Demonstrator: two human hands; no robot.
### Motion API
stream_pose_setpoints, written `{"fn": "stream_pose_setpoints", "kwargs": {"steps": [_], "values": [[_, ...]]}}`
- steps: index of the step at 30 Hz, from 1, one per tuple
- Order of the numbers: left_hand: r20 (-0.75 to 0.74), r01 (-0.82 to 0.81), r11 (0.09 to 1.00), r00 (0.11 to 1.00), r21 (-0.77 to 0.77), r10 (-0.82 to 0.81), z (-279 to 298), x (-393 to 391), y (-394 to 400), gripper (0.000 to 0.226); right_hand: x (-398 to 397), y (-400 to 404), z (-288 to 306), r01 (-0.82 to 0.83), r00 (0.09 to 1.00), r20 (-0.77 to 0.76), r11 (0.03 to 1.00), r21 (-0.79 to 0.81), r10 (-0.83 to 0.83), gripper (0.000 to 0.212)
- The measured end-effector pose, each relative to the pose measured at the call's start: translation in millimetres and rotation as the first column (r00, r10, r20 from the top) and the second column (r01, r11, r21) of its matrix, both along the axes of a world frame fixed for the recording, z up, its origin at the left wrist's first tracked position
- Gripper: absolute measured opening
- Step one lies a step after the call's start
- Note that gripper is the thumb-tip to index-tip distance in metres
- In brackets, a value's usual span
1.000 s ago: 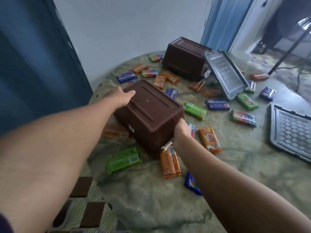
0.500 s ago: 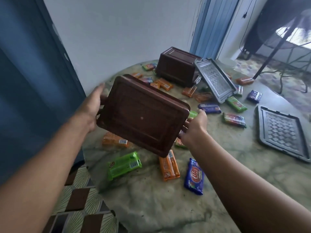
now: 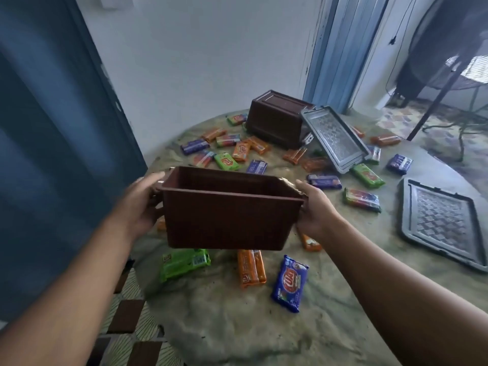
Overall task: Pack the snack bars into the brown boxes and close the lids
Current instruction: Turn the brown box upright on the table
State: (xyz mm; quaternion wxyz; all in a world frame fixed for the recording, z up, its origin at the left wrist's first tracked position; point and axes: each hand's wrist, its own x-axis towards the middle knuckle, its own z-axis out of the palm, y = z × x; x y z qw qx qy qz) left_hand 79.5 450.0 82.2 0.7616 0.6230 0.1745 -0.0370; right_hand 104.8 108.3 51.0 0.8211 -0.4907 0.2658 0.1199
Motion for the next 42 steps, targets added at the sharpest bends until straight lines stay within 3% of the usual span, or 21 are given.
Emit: {"fn": "stream_pose_setpoints", "kwargs": {"steps": [4, 8, 11, 16, 21, 26, 30, 32, 34, 36, 39, 42], "values": [[-0.003, -0.181, 0.981, 0.983, 0.074, 0.182, -12.4, -4.3, -19.5, 0.035, 7.0, -34.2, -9.2, -0.156, 0.987, 0.018, 0.984, -0.089, 0.158, 0.016], [0.007, -0.372, 0.923, 0.928, 0.1, 0.373, -10.7, -19.7, -77.2, 0.038, 16.5, -70.6, -12.5, -0.397, 0.906, 0.022, 0.865, -0.306, 0.423, 0.035], [0.021, -0.463, 0.878, 0.886, 0.125, 0.464, -15.3, -34.3, -125.0, 0.036, 22.4, -95.1, -13.7, -0.374, 0.898, -0.008, 0.753, -0.542, 0.44, 0.033], [-0.021, -0.562, 0.811, 0.82, 0.163, 0.572, -26.6, -69.8, -162.9, 0.051, 19.5, -128.1, -15.9, -0.433, 0.864, -0.066, 0.67, -0.603, 0.499, 0.043], [-0.08, -0.548, 0.784, 0.803, 0.291, 0.59, -29.5, -92.7, -179.7, 0.045, 5.8, -141.1, -14.9, -0.452, 0.848, -0.098, 0.613, -0.648, 0.521, 0.036], [-0.053, -0.436, 0.777, 0.858, 0.454, 0.511, -30.4, -99.1, -192.0, 0.043, -7.9, -155.6, -12.7, -0.394, 0.84, -0.023, 0.579, -0.714, 0.542, 0.031], [-0.107, -0.426, 0.818, 0.86, 0.386, 0.498, -34.2, -112.1, -216.1, 0.023, -3.4, -176.6, -20.8, -0.412, 0.827, -0.054, 0.539, -0.734, 0.56, 0.033], [-0.189, -0.368, 0.872, 0.878, 0.323, 0.44, -41.7, -116.6, -227.1, 0.051, -0.2, -189.3, -31.5, -0.446, 0.812, -0.085, 0.519, -0.73, 0.578, 0.045], [-0.163, -0.302, 0.823, 0.891, 0.482, 0.423, -48.7, -120.8, -241.4, 0.072, -7.6, -201.9, -30.3, -0.456, 0.785, -0.129, 0.423, -0.783, 0.607, 0.06], [-0.128, -0.287, 0.734, 0.882, 0.615, 0.452, -55.6, -123.9, -259.1, 0.066, -11.4, -213.0, -30.1, -0.405, 0.745, -0.125, 0.295, -0.865, 0.655, 0.056], [-0.096, -0.323, 0.685, 0.863, 0.653, 0.497, -63.0, -133.2, -289.1, 0.058, -7.5, -234.3, -36.1, -0.395, 0.696, -0.121, 0.236, -0.888, 0.708, 0.04], [-0.06, -0.357, 0.609, 0.829, 0.708, 0.556, -69.6, -146.3, -327.0, 0.049, -2.8, -262.0, -42.4, -0.409, 0.641, -0.133, 0.19, -0.892, 0.756, 0.039]]}}
